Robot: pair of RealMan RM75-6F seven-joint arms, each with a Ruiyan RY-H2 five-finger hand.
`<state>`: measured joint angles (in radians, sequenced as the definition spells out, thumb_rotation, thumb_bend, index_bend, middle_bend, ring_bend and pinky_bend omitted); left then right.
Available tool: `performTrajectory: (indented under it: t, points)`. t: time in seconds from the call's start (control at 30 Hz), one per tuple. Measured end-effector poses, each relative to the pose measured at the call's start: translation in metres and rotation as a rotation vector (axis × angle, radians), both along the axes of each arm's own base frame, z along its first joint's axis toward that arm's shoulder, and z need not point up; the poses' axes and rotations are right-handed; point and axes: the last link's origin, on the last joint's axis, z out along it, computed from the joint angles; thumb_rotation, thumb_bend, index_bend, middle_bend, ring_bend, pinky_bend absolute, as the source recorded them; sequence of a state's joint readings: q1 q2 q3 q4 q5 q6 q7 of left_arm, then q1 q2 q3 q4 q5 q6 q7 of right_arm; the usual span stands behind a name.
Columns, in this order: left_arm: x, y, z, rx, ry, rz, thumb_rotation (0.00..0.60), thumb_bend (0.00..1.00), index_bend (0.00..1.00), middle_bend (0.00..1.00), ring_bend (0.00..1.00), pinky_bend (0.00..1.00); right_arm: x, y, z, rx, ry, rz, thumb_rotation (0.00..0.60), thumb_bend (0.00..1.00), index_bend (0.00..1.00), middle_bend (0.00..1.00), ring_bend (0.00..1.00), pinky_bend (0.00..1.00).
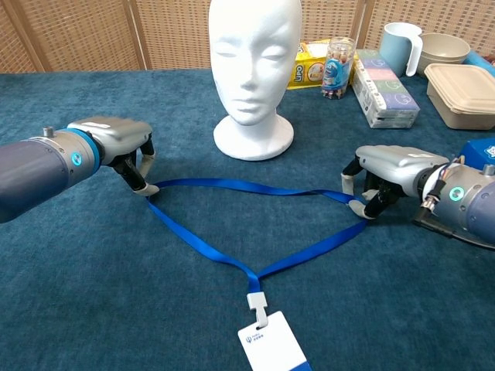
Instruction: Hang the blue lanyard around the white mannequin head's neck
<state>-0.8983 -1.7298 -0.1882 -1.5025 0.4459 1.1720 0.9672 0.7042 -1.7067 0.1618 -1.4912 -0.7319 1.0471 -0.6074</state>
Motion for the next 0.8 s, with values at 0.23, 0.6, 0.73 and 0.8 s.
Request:
performTrajectory:
  t: [0.23, 0.6, 0.73, 0.8]
  points:
    - [-0.0004, 0.001, 0.0005, -0.003, 0.024, -0.012, 0.482, 0.33, 0.55, 0.88, 0.92, 1.0, -0.0011, -0.0007, 0.0005, 0.0, -0.007, -0.007, 0.6, 0.57, 0.65, 1.0, 1.0, 1.0]
    - [0.0003, 0.0014, -0.0018, 0.0, 0.047, -0.028, 0.484, 0.39, 0.52, 0.84, 0.88, 1.0, -0.0046, -0.0016, 0.0015, -0.002, -0.021, -0.021, 0.6, 0.57, 0.65, 1.0, 1.0, 1.0]
    - [0.001, 0.0023, -0.0011, 0.009, 0.039, -0.025, 0.49, 0.4, 0.52, 0.84, 0.88, 1.0, -0.0053, -0.0026, 0.0024, -0.007, -0.026, -0.025, 0.6, 0.57, 0.65, 1.0, 1.0, 1.0]
    - [0.0012, 0.0027, -0.0006, 0.011, 0.037, -0.023, 0.492, 0.4, 0.52, 0.84, 0.88, 1.0, -0.0053, -0.0034, 0.0032, -0.01, -0.031, -0.027, 0.6, 0.57, 0.65, 1.0, 1.0, 1.0]
